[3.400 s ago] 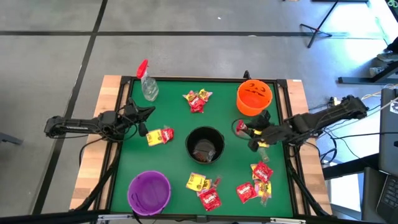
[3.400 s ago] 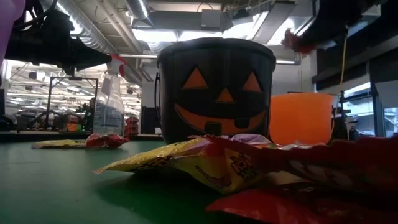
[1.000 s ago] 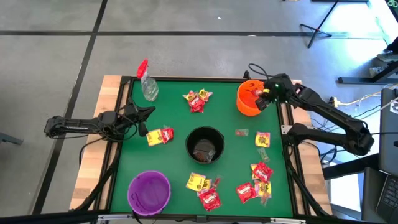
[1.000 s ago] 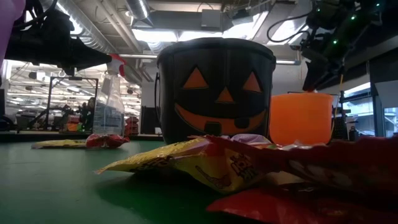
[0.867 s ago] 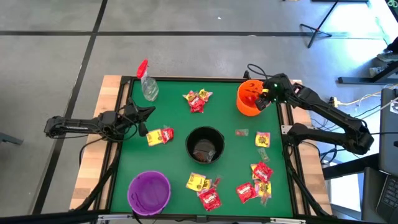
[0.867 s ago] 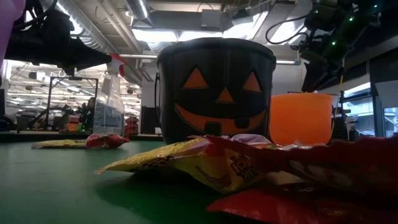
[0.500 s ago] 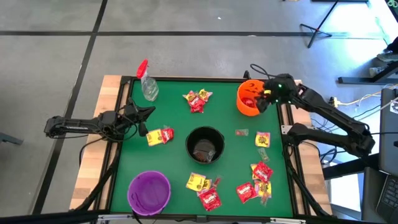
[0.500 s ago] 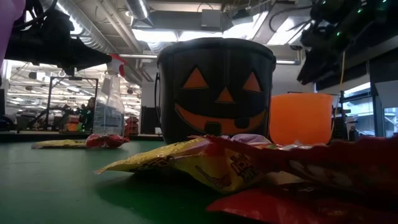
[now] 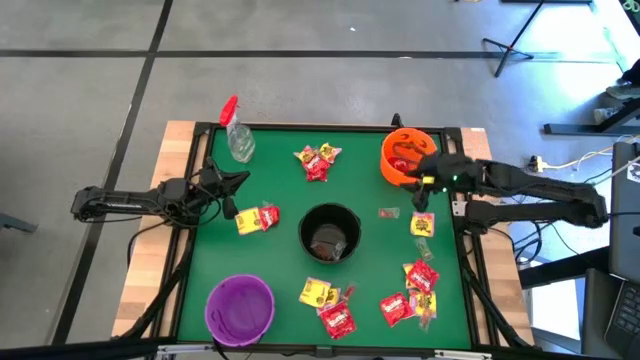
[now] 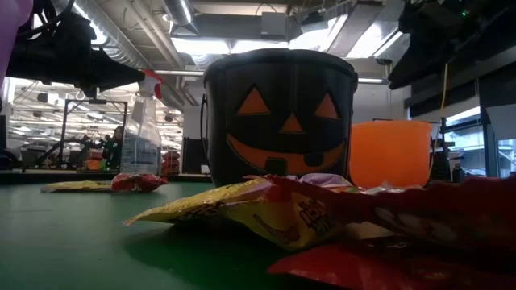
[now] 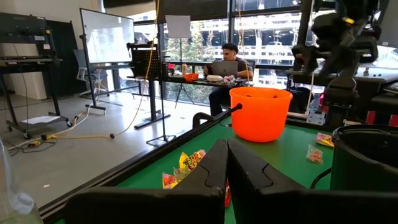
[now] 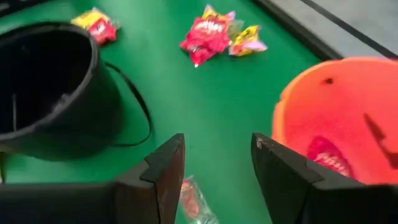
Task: Sort candy
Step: Put the orange candy into the black bucket
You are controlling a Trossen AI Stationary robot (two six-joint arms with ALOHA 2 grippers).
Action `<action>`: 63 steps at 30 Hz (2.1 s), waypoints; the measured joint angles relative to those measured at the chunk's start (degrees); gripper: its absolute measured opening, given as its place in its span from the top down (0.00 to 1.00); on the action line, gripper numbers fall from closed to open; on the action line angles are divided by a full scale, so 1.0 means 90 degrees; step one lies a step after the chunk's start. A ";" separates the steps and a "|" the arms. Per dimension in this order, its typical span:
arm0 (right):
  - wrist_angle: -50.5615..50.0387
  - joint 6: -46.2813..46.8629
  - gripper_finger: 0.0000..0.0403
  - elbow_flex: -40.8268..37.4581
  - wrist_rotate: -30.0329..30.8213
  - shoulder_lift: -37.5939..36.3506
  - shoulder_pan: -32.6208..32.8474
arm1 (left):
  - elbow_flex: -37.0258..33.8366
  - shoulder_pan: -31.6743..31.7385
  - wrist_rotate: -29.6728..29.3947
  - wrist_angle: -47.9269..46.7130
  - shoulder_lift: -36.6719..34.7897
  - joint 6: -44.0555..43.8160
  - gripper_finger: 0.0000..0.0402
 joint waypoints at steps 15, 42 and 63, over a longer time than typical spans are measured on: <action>0.1195 0.0495 0.54 -0.1305 0.0606 0.1158 0.1682 | -0.0001 0.0000 -0.0001 0.0001 0.0001 -0.0001 1.00; 0.2088 0.0948 0.54 -0.1611 0.0912 0.3583 0.1656 | 0.0000 0.0001 0.0001 0.0001 0.0000 0.0001 1.00; 0.2107 0.1206 0.94 -0.1594 0.0413 0.3608 0.1656 | 0.0000 -0.0002 0.0000 0.0000 0.0001 -0.0002 1.00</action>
